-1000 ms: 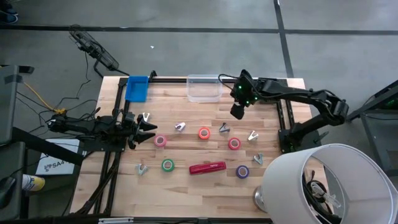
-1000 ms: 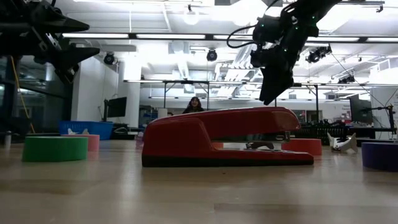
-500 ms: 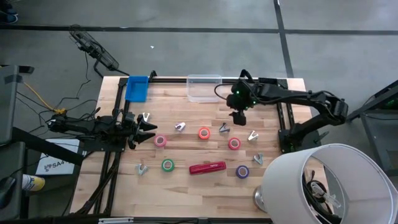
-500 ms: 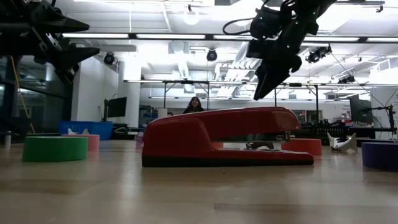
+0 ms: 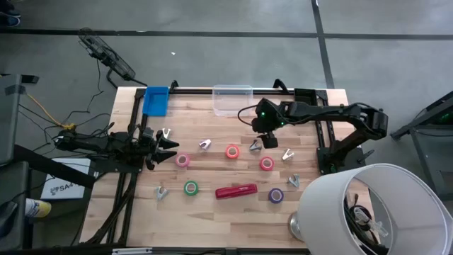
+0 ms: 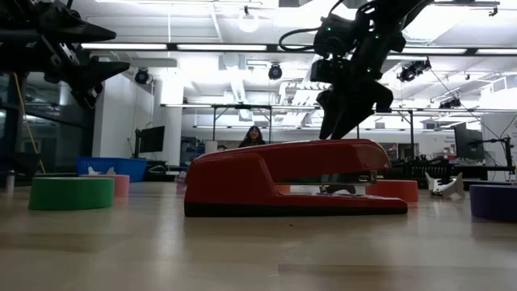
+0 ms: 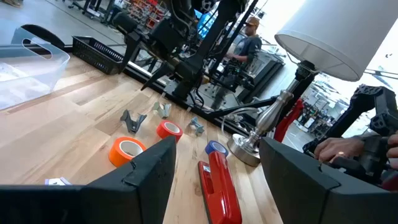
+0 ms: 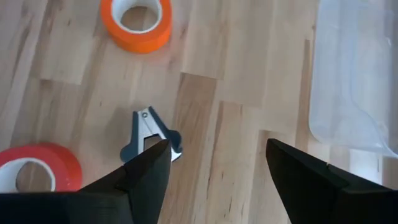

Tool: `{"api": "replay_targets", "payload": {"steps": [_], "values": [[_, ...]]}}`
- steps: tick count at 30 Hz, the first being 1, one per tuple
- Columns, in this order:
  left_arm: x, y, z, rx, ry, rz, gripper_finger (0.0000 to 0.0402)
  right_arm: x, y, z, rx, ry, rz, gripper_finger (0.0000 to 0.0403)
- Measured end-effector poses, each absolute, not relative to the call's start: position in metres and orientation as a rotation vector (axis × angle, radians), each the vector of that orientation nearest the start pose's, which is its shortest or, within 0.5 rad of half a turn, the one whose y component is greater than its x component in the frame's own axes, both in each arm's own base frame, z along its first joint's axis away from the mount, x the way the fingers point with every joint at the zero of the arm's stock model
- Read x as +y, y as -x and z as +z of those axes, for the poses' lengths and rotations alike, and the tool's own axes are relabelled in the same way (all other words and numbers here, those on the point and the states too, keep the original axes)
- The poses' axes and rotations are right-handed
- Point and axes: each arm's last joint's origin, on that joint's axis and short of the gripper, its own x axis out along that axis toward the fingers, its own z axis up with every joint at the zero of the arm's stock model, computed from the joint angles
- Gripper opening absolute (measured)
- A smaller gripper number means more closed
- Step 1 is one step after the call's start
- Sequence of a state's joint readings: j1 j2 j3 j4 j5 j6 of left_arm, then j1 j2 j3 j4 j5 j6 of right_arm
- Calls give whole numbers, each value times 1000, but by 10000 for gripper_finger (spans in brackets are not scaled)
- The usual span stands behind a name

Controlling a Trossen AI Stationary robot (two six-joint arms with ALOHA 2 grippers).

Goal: Pick and place Stapler, Stapler remover, tape
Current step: Put the black staple remover into the black bin

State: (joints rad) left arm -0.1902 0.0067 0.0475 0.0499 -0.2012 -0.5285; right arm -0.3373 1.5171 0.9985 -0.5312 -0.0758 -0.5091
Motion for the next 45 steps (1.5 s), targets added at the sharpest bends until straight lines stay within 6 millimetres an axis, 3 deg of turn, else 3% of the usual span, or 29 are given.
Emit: {"api": "replay_targets", "payload": {"steps": [11,21,33,39,45], "values": [[-12,-93,184,-90,546,-13,229,-87,-290,198,1101,337,148,304],[-12,-93,184,-90,546,-13,229,-84,-296,175,1177,375,229,308],[-12,-93,184,-90,546,-13,229,-78,-302,176,1152,297,157,308],[-12,-93,184,-90,546,-13,229,-72,-304,176,1188,383,81,308],[-12,-93,184,-90,546,-13,229,-64,-306,176,1167,382,133,311]]}}
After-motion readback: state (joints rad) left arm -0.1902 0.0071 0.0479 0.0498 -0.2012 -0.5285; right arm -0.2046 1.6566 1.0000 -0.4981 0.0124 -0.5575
